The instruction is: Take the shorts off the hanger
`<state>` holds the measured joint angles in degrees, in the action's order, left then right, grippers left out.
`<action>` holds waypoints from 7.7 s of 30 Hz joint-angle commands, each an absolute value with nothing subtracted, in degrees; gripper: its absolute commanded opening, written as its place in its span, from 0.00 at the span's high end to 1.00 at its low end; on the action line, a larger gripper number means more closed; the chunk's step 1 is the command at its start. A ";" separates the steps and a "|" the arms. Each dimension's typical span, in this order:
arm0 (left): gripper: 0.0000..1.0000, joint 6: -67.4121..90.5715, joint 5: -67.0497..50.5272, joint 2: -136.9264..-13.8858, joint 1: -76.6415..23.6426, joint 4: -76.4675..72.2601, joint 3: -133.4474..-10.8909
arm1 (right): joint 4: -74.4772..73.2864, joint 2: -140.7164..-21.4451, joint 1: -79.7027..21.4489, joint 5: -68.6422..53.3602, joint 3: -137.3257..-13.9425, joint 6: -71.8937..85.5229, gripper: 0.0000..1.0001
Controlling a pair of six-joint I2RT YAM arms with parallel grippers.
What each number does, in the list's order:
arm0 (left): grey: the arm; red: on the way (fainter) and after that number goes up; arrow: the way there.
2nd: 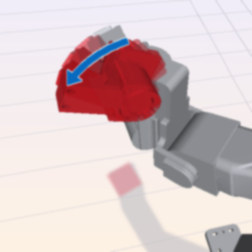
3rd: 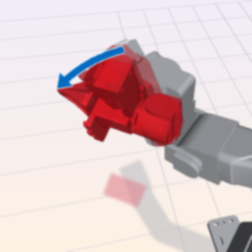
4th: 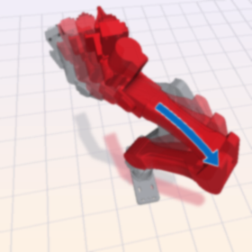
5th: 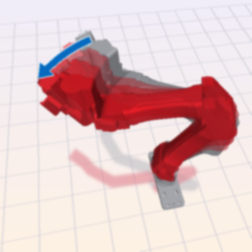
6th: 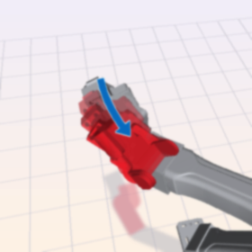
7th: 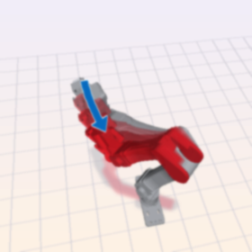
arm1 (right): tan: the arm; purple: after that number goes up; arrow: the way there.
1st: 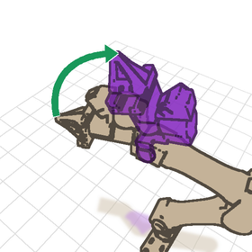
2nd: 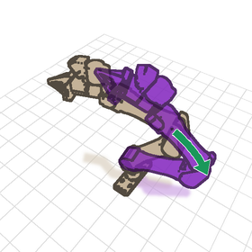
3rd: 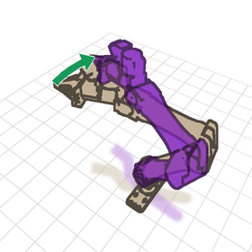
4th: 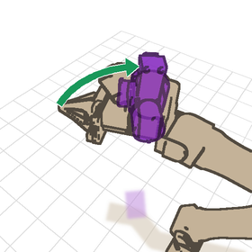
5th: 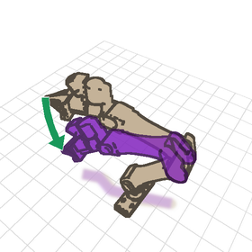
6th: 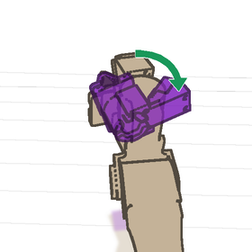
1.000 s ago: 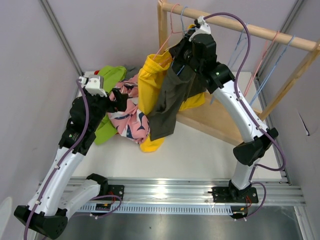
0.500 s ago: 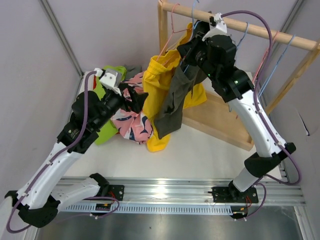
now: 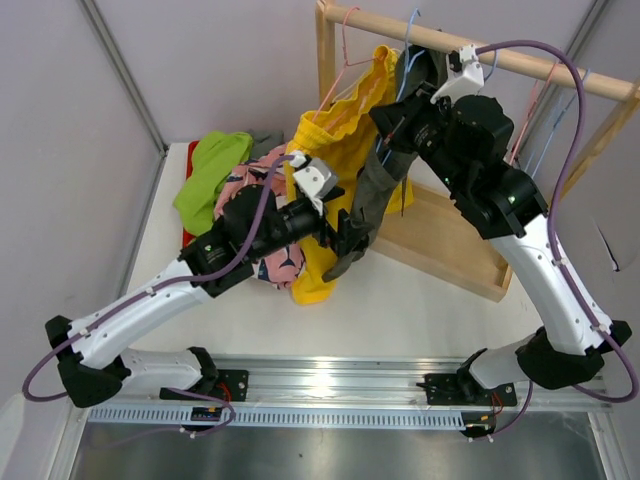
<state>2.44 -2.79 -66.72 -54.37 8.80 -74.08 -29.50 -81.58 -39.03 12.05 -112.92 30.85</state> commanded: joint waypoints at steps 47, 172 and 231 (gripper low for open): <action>1.00 2.74 34.65 -56.15 -75.87 2.56 -55.00 | -33.21 -75.15 -37.00 16.53 -118.21 34.62 1.00; 0.02 16.26 2.81 -39.73 -14.41 14.41 -49.22 | -15.56 -112.06 -37.00 5.80 -135.09 34.28 0.17; 1.00 18.63 -6.25 -43.35 -45.08 -8.62 -42.99 | -13.71 -83.14 -38.59 8.62 -117.33 37.35 1.00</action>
